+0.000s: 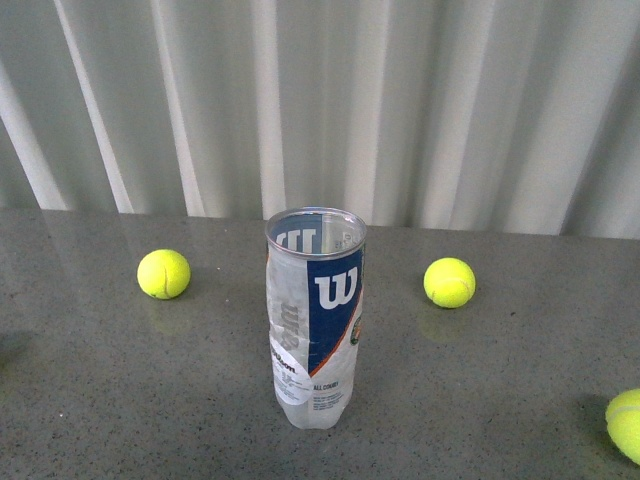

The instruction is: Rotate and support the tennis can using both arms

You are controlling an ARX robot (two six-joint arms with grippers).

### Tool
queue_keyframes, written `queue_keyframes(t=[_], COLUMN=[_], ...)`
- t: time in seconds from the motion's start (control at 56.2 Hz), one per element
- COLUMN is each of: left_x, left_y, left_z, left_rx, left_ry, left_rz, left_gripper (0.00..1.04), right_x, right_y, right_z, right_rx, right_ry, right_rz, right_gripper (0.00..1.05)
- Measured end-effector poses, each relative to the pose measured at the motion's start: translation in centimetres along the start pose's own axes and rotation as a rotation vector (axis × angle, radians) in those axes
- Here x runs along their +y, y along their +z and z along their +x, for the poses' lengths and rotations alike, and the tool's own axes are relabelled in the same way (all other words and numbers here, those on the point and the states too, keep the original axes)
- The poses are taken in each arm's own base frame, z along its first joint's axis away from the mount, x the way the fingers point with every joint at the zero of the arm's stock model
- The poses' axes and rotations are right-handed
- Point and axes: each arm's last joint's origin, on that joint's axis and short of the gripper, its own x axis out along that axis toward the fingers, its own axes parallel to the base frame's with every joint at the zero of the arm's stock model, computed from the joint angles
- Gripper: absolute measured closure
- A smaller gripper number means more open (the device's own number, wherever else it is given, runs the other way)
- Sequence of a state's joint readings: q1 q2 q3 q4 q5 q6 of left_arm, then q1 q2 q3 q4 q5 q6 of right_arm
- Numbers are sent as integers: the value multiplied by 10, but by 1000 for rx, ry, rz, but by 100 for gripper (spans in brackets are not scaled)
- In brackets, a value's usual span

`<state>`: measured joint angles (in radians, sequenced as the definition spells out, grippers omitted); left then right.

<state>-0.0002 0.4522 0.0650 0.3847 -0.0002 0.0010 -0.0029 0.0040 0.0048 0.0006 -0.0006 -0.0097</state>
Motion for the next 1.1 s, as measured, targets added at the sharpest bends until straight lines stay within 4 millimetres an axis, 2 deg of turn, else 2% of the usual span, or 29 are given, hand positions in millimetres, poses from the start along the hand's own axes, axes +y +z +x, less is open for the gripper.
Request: queue_keyframes(t=[0.285, 0.872, 0.978, 1.103], left_x=[0, 0, 0, 0], left_y=[-8, -7, -11, -10], left_z=[-9, -21, -31, -32], left_rx=[-1, -29, -8, -26], left_ry=[0, 0, 1, 0], left_rz=[-1, -3, -3, -3], left_gripper=[101, 101, 101, 101], right_x=[0, 0, 0, 0], right_y=[0, 0, 0, 0], right_z=[0, 0, 0, 0], right_rx=[0, 0, 0, 0], right_ry=[0, 0, 0, 1], right_rz=[0, 0, 0, 0], right_gripper=[7, 7, 7, 7])
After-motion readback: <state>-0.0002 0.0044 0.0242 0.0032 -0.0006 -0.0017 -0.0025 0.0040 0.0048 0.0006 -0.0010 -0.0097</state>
